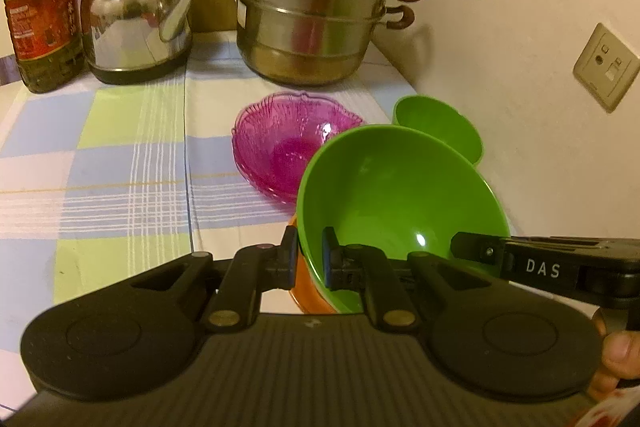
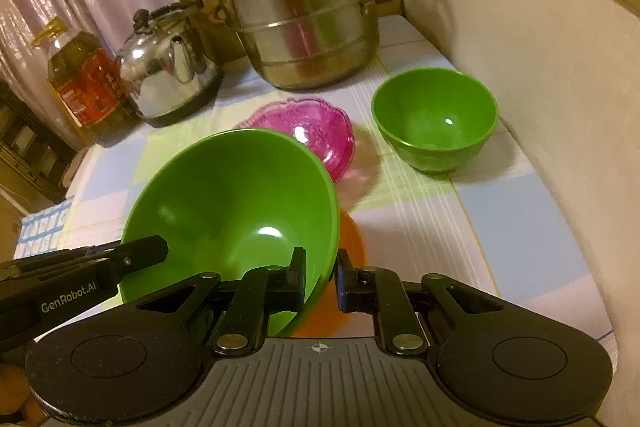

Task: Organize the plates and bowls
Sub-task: 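Lift the large green bowl with both grippers and carry it over the orange bowl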

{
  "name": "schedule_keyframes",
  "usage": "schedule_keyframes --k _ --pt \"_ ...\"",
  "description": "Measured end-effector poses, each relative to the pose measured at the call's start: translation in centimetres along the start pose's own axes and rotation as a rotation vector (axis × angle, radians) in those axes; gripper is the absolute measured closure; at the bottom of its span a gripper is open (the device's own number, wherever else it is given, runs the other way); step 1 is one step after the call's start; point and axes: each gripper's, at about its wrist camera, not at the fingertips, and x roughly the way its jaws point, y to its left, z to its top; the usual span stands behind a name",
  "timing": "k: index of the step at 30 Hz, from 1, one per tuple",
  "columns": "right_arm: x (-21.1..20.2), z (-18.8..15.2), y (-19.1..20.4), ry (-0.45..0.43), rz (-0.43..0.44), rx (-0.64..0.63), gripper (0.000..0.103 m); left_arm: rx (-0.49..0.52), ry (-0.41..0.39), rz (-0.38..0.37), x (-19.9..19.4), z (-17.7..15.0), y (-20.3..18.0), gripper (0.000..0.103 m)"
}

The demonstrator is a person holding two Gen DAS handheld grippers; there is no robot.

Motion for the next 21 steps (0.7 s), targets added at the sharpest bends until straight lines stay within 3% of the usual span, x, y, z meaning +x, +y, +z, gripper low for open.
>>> schedule_keyframes --k 21 --pt "4.8 -1.2 -0.3 0.064 -0.056 -0.041 0.089 -0.036 0.067 0.005 4.2 -1.3 1.4 0.093"
